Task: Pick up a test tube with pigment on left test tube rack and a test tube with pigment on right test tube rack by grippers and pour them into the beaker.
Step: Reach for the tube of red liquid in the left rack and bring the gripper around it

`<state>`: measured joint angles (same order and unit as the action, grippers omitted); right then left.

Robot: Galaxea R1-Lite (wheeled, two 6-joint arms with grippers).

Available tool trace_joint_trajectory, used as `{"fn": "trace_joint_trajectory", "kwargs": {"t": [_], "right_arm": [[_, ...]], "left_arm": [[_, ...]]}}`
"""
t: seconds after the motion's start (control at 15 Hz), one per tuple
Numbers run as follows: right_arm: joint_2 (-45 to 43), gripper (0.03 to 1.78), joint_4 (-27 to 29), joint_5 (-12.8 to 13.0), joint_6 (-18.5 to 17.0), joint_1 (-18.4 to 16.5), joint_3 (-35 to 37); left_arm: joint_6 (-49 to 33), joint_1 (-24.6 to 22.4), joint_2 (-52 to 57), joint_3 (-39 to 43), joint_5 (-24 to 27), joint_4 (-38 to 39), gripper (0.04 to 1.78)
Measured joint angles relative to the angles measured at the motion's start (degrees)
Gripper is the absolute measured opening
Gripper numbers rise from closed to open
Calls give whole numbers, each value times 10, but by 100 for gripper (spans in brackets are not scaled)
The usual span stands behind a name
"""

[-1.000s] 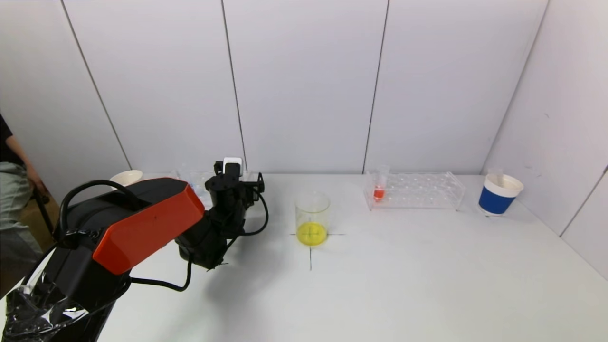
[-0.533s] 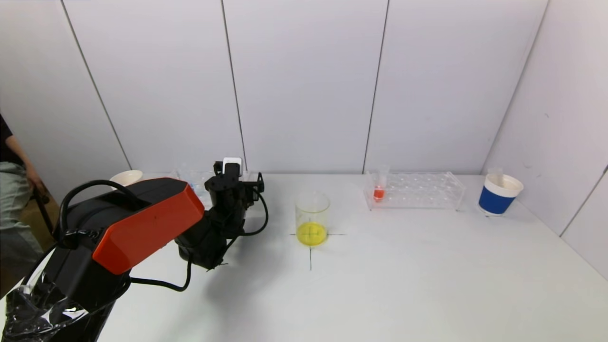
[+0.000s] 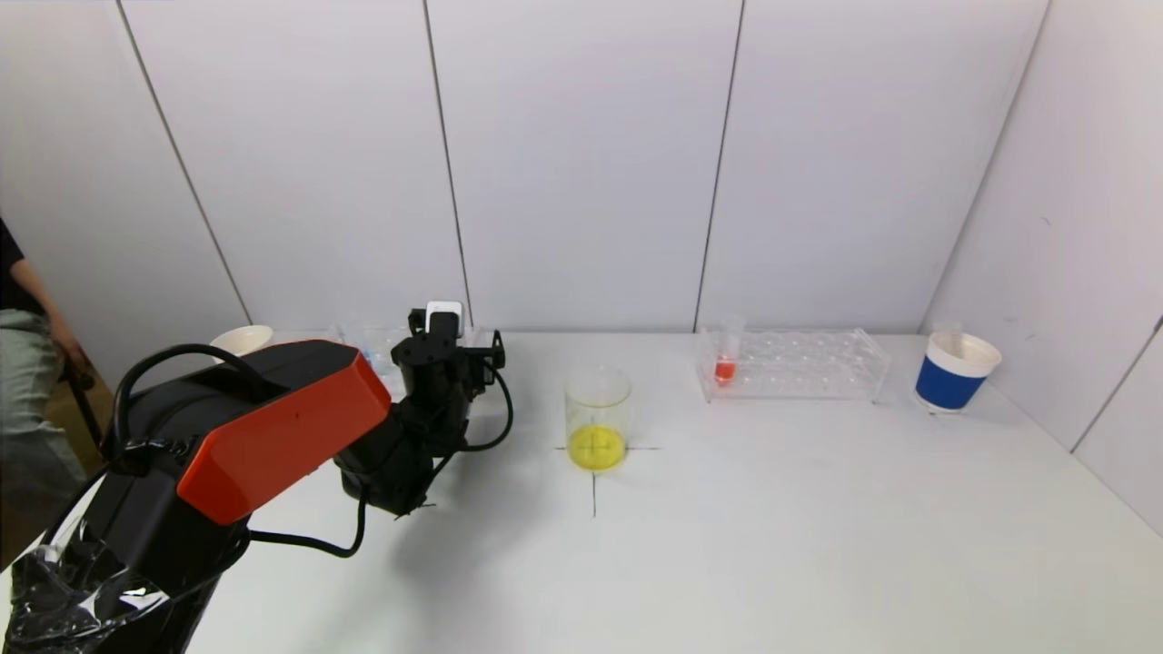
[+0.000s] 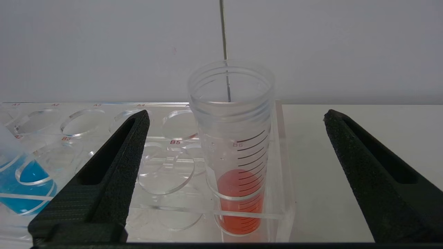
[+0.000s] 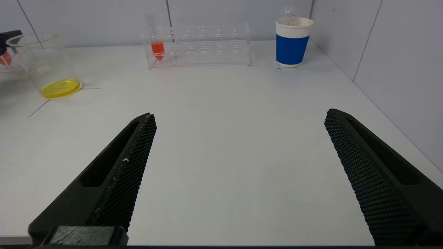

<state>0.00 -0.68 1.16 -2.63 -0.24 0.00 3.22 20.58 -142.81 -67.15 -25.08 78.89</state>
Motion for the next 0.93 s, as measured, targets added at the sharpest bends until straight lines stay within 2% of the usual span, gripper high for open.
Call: {"fn": "trace_joint_trajectory", "kwargs": {"t": [0.13,0.33,0.6,0.67,0.93], "right_arm": [[0,177,0,0,0,0,0],[0,177,0,0,0,0,0],[0,177,0,0,0,0,0],[0,177,0,0,0,0,0],[0,177,0,0,0,0,0]], "left_arm": [[0,0,0,0,0,0,173],[0,0,0,0,0,0,147],[0,0,0,-1,1,0,78],[-1,0,0,-1,1,1,66],[-1,0,0,0,1,1,66]]}}
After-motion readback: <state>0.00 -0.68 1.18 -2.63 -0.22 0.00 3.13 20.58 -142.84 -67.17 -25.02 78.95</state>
